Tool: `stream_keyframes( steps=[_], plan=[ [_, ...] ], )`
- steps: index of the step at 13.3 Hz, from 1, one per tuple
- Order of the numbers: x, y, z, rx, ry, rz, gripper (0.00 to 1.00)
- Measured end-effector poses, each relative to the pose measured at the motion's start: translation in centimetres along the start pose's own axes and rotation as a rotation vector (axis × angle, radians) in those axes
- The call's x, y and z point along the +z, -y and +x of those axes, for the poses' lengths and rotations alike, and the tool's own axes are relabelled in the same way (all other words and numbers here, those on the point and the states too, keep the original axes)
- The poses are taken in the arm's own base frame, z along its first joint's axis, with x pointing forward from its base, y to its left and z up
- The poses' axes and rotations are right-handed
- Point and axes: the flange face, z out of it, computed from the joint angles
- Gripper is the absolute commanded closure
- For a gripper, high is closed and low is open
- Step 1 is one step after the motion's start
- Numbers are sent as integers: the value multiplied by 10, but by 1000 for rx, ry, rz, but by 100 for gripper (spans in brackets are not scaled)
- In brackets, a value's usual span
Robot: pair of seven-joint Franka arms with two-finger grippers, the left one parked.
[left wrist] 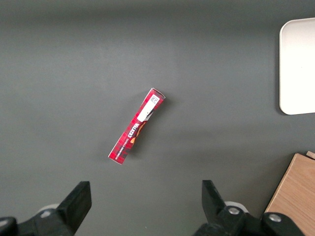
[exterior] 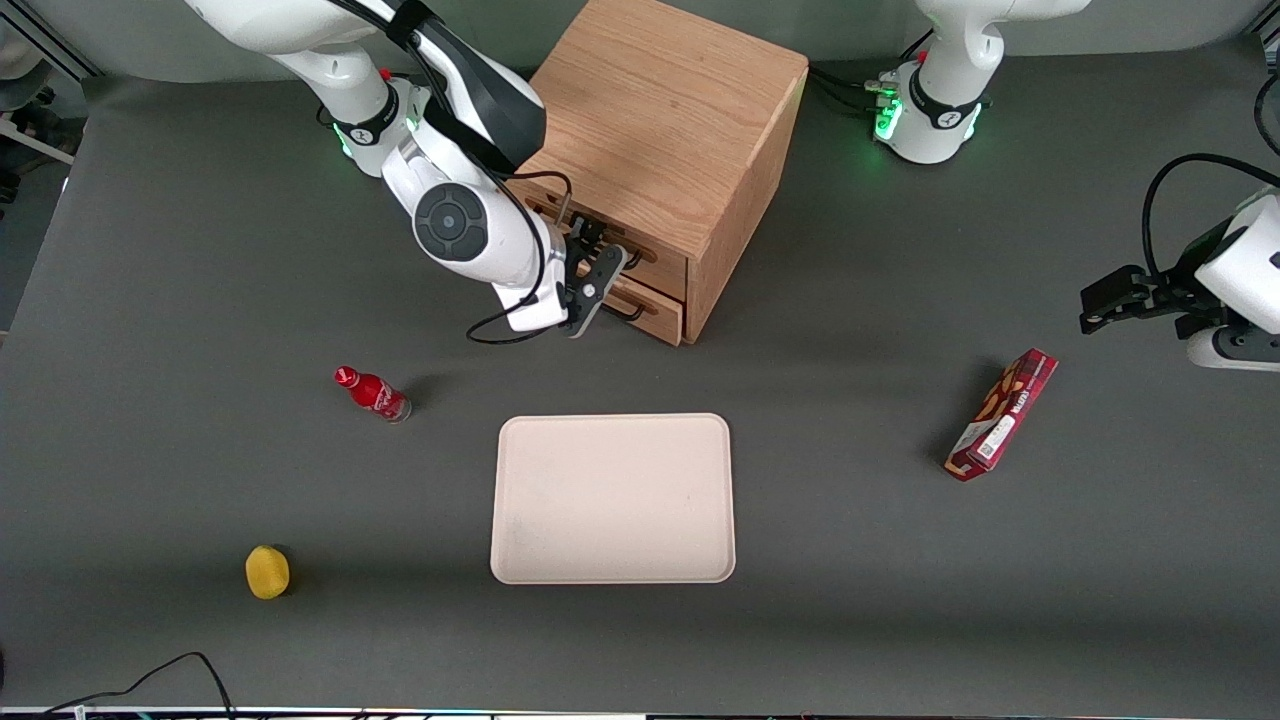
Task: Open upper drawer
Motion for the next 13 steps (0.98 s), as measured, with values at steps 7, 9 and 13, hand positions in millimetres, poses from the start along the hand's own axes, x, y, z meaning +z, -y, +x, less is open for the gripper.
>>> stream_keyframes(
  steps=[7,9,13],
  plan=[
    [4,0,-1,-11,8,-21,0],
    [4,0,-1,-11,8,-21,0],
    [3,-5,-2,-4,6,-24,0]
  ],
)
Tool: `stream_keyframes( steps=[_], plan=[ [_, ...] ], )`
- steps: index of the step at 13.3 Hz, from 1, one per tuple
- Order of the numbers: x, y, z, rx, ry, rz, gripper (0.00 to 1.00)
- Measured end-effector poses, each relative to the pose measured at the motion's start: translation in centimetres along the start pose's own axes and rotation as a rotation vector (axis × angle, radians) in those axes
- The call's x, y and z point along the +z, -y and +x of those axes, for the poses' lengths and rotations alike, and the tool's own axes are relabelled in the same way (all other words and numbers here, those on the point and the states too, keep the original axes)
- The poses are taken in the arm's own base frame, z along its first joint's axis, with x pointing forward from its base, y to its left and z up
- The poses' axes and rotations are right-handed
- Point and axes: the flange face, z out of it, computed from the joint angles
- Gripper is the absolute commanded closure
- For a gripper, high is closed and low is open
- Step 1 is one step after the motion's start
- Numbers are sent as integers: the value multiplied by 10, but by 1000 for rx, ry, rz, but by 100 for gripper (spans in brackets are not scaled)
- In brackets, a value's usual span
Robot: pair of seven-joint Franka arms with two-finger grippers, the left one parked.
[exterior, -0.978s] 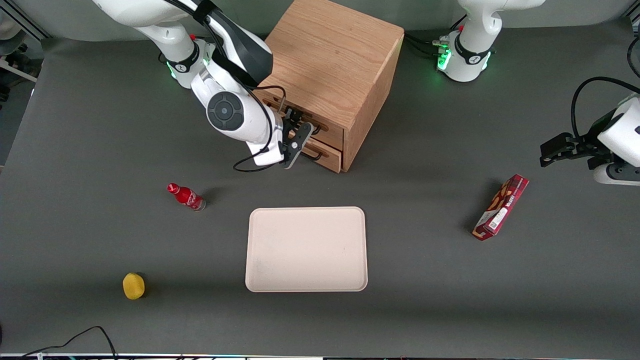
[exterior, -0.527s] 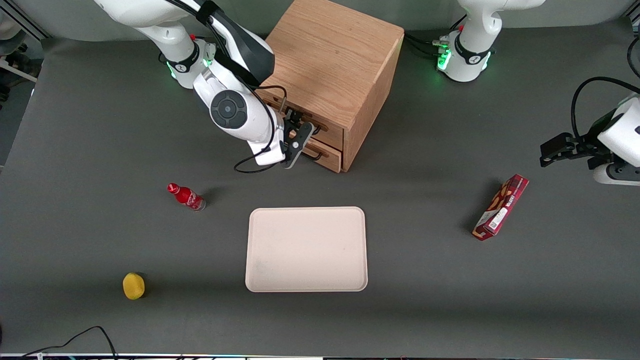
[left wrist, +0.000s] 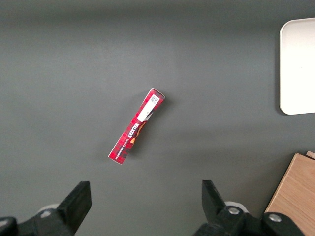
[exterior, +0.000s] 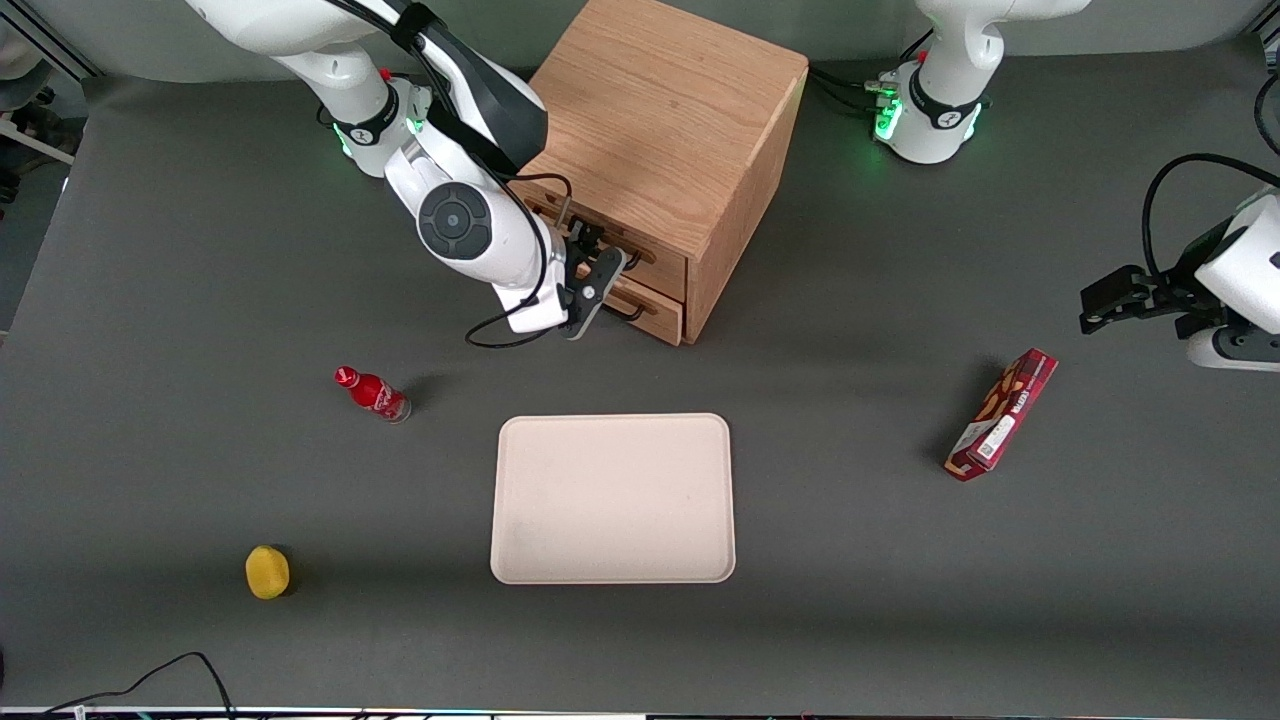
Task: Open upper drawer
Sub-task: 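Pull the handle outward with the right gripper, sliding the drawer open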
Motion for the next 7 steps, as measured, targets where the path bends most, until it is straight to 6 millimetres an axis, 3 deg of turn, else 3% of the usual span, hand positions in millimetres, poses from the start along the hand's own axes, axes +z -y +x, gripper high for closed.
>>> stream_keyframes(
  steps=[4,7],
  plan=[
    [-2,-4,0,0,-2,-12,0],
    [-10,-19,-1,16,-16,-31,0]
  ],
)
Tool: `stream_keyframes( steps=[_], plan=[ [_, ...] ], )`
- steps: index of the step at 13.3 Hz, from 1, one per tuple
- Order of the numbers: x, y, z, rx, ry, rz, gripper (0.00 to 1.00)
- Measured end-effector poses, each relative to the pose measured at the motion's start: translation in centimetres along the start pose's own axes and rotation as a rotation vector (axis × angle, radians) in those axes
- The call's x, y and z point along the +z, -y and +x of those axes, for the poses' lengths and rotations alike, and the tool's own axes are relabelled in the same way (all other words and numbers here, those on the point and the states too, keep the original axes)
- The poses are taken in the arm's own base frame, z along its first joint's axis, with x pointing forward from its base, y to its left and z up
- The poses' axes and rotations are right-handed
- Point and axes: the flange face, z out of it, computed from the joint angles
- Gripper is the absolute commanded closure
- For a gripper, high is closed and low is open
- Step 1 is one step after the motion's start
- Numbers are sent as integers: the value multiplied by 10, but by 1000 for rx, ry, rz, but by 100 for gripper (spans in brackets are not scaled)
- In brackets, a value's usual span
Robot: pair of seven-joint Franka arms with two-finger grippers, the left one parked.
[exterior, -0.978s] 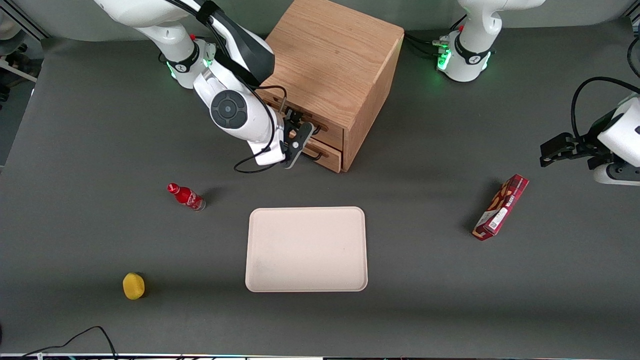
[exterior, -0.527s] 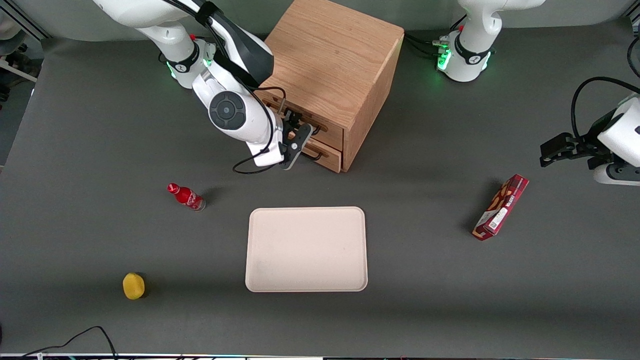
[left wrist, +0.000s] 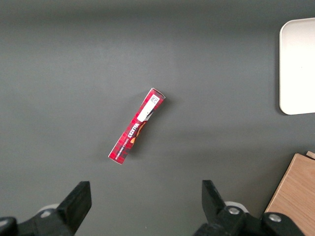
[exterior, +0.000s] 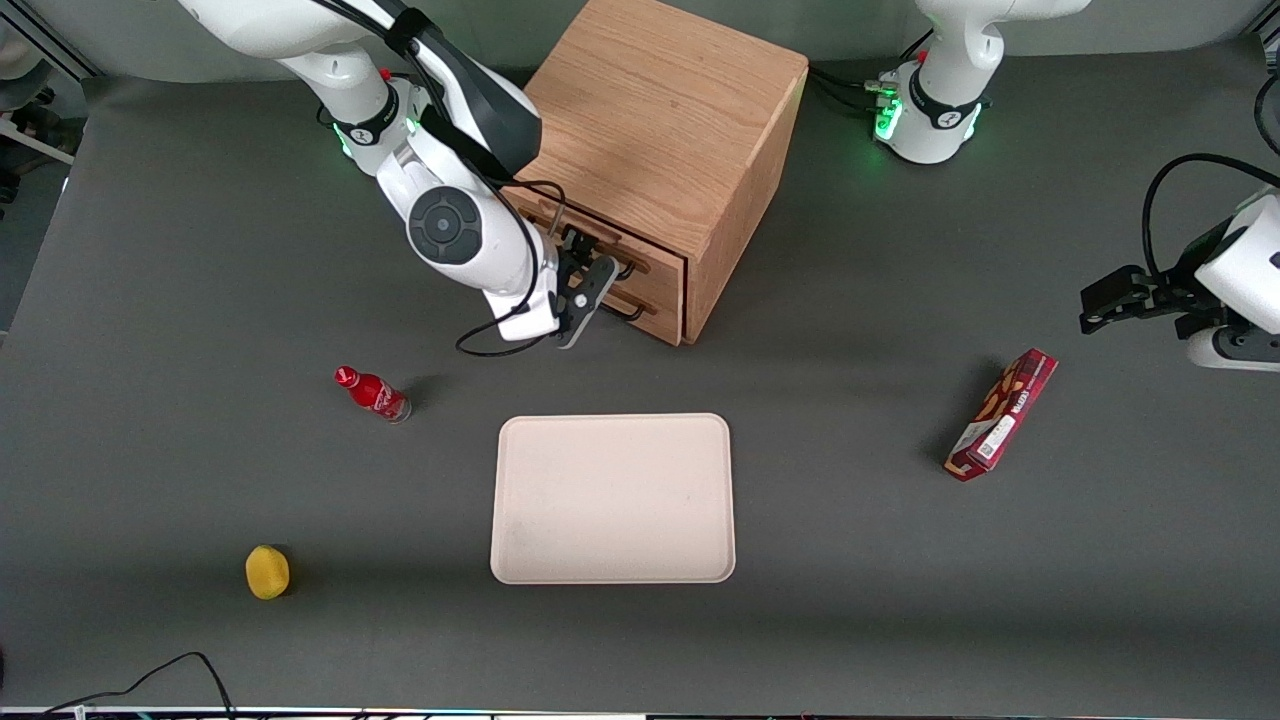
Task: Open upper drawer
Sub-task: 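Pull the handle outward with the right gripper, sliding the drawer open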
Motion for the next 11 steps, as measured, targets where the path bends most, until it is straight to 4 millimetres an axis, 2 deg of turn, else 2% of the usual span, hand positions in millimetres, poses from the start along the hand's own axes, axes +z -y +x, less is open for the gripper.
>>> stream_keyframes(
  steps=[11],
  plan=[
    [-13,-38,4,0,-30,-19,0]
  ],
)
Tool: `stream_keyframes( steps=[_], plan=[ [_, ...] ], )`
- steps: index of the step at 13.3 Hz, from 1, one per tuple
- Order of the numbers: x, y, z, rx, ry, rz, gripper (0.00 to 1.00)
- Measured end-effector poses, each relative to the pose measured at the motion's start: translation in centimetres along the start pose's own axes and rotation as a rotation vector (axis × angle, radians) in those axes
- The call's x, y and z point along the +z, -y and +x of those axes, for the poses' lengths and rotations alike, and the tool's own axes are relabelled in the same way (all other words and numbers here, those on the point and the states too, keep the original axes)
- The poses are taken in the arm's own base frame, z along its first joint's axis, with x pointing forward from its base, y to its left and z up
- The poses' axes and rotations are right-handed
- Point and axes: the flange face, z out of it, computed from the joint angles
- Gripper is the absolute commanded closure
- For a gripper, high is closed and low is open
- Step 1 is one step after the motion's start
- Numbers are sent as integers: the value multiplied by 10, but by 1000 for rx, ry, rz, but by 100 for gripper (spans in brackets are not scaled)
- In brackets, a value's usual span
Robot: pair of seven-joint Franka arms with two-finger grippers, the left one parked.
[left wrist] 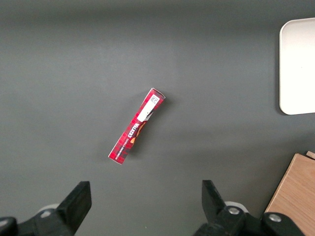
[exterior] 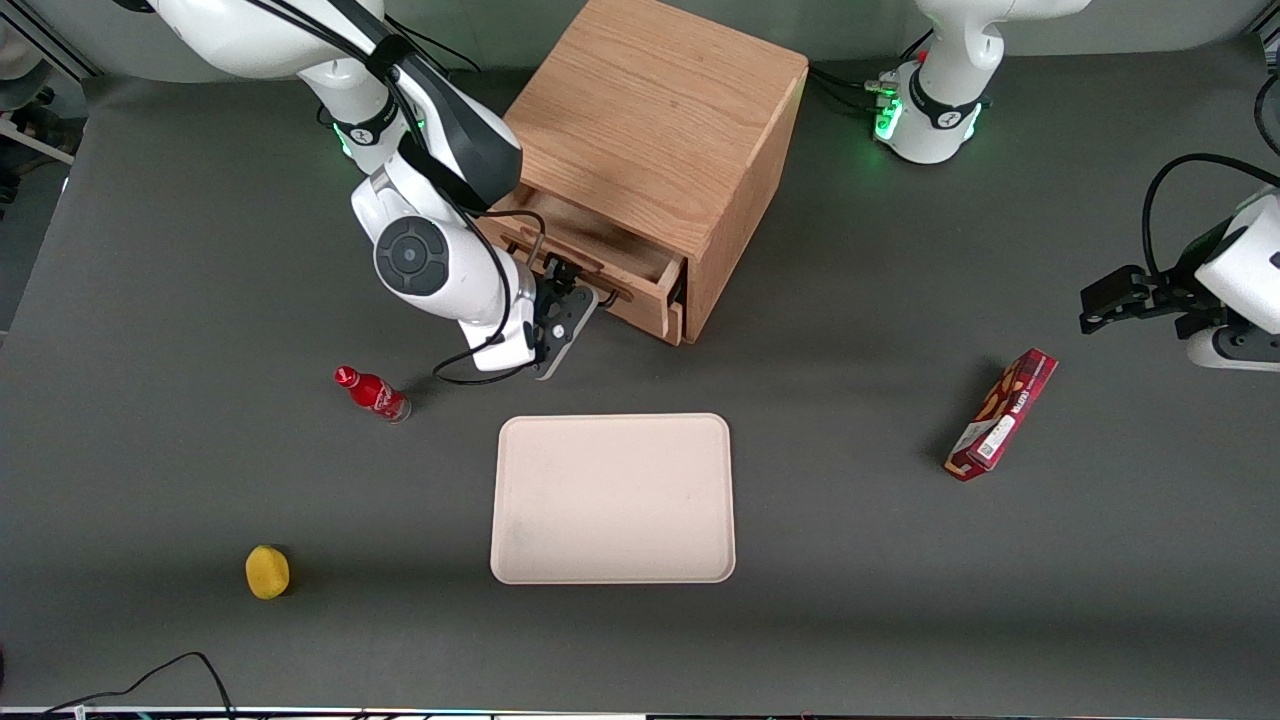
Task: Open upper drawer
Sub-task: 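Pull the handle outward with the right gripper, sliding the drawer open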
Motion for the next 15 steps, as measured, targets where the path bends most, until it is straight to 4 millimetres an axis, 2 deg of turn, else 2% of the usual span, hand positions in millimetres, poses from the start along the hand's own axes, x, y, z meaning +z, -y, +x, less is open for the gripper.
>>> stream_keyframes(
  steps=[12,15],
  plan=[
    [-11,-49,-7,-10,-17,-22,0],
    [-12,-54,-9,-15,-18,-20,0]
  ],
)
